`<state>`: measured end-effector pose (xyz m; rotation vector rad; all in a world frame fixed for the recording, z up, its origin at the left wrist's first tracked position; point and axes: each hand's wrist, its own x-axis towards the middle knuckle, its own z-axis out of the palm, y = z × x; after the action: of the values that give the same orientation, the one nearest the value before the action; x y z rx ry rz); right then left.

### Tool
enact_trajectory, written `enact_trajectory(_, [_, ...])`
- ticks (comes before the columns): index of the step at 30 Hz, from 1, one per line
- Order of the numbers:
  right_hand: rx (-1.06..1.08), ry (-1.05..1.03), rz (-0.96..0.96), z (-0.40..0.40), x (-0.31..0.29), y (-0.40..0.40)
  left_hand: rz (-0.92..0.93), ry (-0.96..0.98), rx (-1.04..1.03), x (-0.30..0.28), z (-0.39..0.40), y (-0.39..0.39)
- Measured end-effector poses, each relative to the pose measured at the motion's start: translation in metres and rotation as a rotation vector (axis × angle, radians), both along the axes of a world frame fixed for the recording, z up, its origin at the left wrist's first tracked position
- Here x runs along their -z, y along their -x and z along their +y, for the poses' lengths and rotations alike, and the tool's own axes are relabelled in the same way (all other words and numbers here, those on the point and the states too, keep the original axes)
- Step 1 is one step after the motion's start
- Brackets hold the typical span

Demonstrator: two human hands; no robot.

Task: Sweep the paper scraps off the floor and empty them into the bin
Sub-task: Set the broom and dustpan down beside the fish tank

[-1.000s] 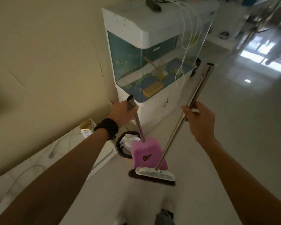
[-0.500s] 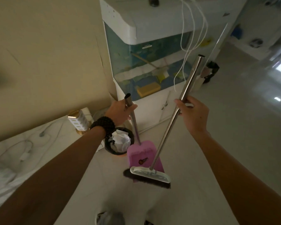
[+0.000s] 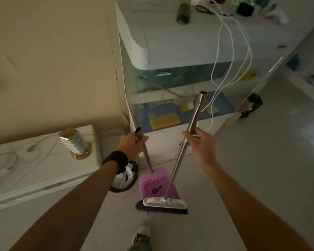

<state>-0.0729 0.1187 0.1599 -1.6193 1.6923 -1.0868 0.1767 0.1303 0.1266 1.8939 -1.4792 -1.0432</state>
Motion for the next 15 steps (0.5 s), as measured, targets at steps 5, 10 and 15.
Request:
enact_trajectory(5, [-0.085, -0.018, 0.01, -0.051, 0.018, 0.015, 0.028, -0.037, -0.099, 0.022, -0.038, 0.029])
enact_trajectory(10, [-0.199, -0.055, 0.002, -0.111, 0.05, 0.035, -0.014, -0.067, -0.173, 0.045, -0.069, 0.061])
enact_trajectory(15, [-0.318, -0.069, -0.004, -0.151, 0.095, 0.052, -0.04, -0.141, -0.263, 0.081, -0.093, 0.096])
